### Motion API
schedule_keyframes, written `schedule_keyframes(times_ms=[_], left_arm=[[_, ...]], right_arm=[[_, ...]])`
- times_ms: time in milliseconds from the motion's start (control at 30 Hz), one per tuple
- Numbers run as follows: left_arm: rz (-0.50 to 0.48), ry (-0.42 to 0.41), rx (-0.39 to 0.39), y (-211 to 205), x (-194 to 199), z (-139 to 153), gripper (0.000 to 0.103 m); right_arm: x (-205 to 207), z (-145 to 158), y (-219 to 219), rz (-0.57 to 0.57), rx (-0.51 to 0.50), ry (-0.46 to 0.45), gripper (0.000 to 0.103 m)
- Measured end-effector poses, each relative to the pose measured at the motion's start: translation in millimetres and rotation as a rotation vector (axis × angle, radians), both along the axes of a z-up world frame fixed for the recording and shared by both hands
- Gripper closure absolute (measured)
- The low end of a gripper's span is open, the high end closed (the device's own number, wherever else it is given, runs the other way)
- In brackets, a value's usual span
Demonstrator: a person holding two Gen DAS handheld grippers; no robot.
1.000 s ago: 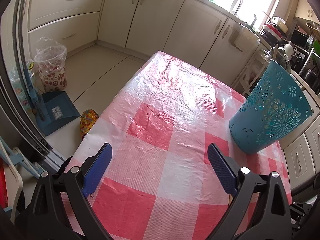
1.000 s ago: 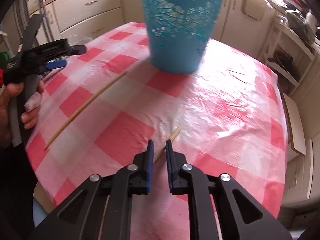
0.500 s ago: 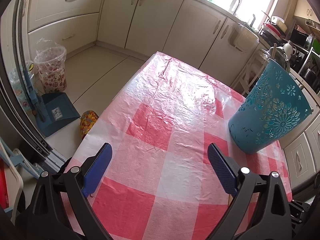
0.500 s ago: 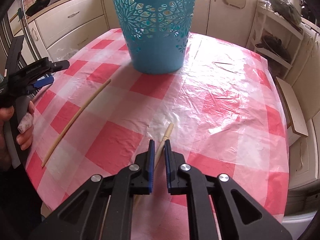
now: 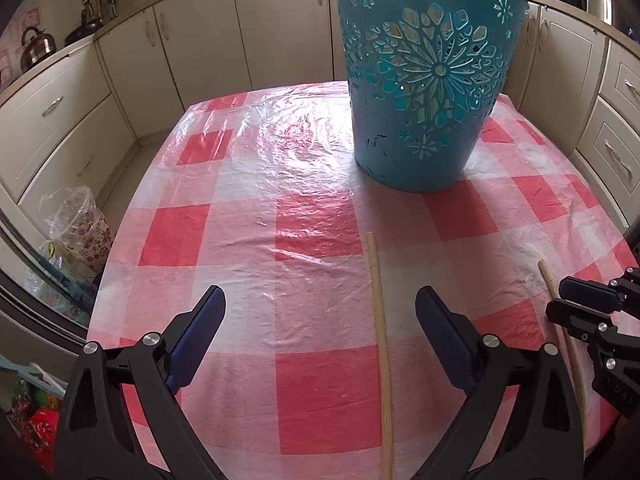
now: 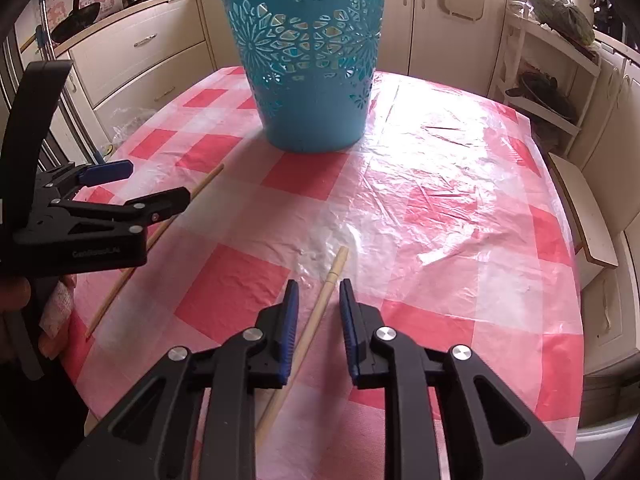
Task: Organize utensils
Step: 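Grasp the other loose wooden stick with the left gripper while the right gripper regrips its stick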
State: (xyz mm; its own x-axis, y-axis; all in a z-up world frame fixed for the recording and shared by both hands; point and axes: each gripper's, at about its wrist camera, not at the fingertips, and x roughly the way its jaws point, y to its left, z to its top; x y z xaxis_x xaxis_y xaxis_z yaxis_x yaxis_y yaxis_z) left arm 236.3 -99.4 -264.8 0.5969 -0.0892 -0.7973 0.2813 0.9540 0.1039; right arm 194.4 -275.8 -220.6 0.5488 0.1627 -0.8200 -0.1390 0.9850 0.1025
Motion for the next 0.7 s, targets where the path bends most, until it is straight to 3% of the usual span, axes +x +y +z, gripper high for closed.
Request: schedule_keyframes(times_ms=[67, 233, 300, 367, 700], left_arm=[[0.004, 0.017, 0.003, -4, 3, -2, 0.017], [-0.004, 0.039, -0.033, -4, 6, -8, 0.055], [-0.003, 0.027, -0.039, -3, 3, -7, 0.075], [-0.001, 0.023, -0.05, -1, -1, -7, 0.087], [0.036, 0.03, -0.087, 6, 4, -8, 0.088]], right_arm=[[0, 0, 0, 0.0, -0.003, 0.001, 0.08], [1, 0, -4, -0.021, -0.003, 0.004, 0.071], [1, 1, -8, -0.039, -0.004, 0.006, 0.071], [2, 1, -12, -0.054, 0.004, 0.009, 0.07], [2, 1, -14, -0.045, 0.019, 0.018, 0.07]])
